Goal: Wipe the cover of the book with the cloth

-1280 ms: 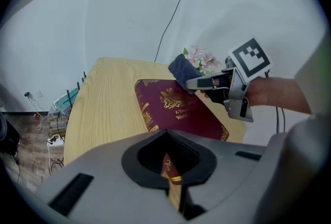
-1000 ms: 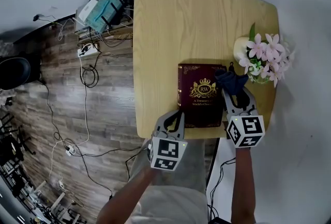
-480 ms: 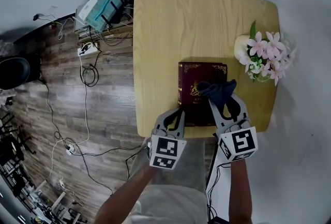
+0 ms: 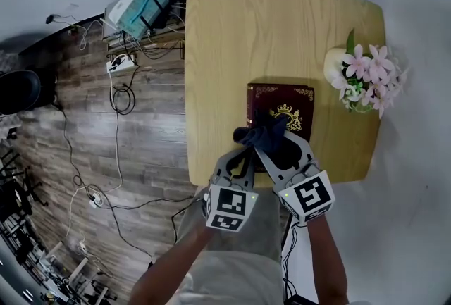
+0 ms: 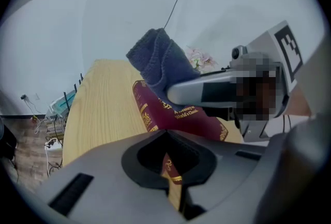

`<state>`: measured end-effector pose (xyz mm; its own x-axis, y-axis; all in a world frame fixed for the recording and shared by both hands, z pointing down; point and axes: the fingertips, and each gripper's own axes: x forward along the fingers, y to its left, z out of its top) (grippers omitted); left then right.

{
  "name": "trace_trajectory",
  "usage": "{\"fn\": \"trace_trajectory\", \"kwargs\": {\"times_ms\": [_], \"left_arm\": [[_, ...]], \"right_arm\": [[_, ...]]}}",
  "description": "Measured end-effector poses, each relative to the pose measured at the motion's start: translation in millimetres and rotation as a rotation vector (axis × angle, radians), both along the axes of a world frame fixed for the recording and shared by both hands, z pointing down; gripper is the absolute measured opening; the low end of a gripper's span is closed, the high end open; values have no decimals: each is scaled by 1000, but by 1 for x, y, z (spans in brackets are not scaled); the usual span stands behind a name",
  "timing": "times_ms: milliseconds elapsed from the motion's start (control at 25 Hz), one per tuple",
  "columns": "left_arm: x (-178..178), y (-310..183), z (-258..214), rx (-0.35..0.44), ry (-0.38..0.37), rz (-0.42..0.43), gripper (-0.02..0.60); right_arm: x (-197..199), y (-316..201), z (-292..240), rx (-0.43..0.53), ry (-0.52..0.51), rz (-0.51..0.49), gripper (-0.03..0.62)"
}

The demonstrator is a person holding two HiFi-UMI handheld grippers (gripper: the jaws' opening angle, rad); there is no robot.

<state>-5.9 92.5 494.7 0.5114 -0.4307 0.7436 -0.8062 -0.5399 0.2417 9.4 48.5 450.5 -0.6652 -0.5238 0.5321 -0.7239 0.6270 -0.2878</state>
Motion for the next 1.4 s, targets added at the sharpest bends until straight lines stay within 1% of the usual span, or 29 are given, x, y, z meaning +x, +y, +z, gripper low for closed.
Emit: {"fn": "trace_trajectory", "kwargs": {"times_ms": [240, 320, 440, 1000, 1400], "left_arm": [[-1, 0, 1, 2, 5, 5, 6], [0, 0, 1, 3, 6, 4, 6], [-1, 1, 0, 1, 6, 2, 6], [-1, 1, 1, 1, 3, 3, 6], [-1, 0, 0, 4, 9, -4, 6]], "right_arm": [[-17, 4, 4, -36, -43, -68, 161], [-19, 5, 8, -50, -39, -83, 160], [-16, 6, 18, -69, -6, -84, 161], [31, -4, 27, -78, 54, 24, 161], [82, 2, 31, -105, 98, 148, 160]]}}
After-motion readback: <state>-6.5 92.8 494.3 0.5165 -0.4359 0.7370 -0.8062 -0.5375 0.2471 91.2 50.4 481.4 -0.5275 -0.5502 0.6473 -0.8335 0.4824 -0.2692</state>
